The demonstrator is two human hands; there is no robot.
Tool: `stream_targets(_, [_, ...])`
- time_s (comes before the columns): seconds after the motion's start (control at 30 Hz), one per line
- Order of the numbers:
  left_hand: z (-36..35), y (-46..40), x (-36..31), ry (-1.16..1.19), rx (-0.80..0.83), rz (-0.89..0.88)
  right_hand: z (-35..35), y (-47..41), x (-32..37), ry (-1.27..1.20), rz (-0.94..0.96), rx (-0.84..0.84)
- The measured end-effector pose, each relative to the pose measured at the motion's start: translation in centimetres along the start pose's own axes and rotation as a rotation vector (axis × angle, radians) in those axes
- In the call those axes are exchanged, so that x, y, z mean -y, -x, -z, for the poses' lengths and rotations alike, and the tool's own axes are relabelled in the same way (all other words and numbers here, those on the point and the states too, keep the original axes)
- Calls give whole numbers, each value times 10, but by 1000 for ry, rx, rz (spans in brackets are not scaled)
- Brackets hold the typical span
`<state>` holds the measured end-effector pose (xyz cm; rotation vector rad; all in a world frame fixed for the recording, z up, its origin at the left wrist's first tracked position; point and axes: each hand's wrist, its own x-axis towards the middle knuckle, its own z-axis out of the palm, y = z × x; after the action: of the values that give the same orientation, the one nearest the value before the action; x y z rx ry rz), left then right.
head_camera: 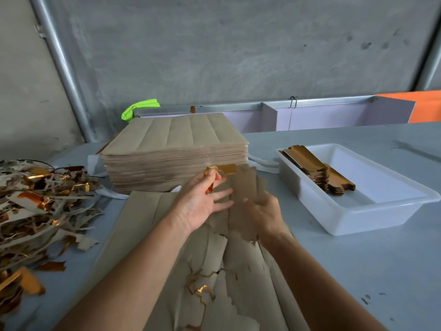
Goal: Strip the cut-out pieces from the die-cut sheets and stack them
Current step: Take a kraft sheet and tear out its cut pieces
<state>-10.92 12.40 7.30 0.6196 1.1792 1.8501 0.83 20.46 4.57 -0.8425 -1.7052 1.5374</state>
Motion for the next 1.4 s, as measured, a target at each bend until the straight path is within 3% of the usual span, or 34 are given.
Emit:
stream_targets(0.17, [46, 6, -25, 78, -260, -71, 38, -3, 3, -199, -208, -137])
stream_targets(0.57, [76, 15, -61, 98, -571, -210, 93, -4, 0, -707, -363, -268])
stream_targets(0.67, [76, 19, -60, 102, -559, -233, 93, -1, -4, -627, -313, -329])
stream_targets(0.73, [68, 20, -60, -20, -528, -257, 91, 2, -2, -474, -192, -356])
stream_targets(0.83, [46, 23, -54, -203, -380, -275, 81, 9, 13, -212, 18, -261])
stream_targets(0.93, [25, 24, -45, -288, -276, -285, 69, 1, 26, 37, 53, -165])
stream_targets(1.1, [13, 17, -38, -83, -117, -211, 46, -15, 22, 355, 19, -52])
stream_targets(1.17, [13, 15, -37, -35, -69, -190, 34, -17, 17, 350, 30, 41])
stream_targets(1.4, [13, 3, -31, -7, -58, -167, 11, -12, 3, 448, 322, 154])
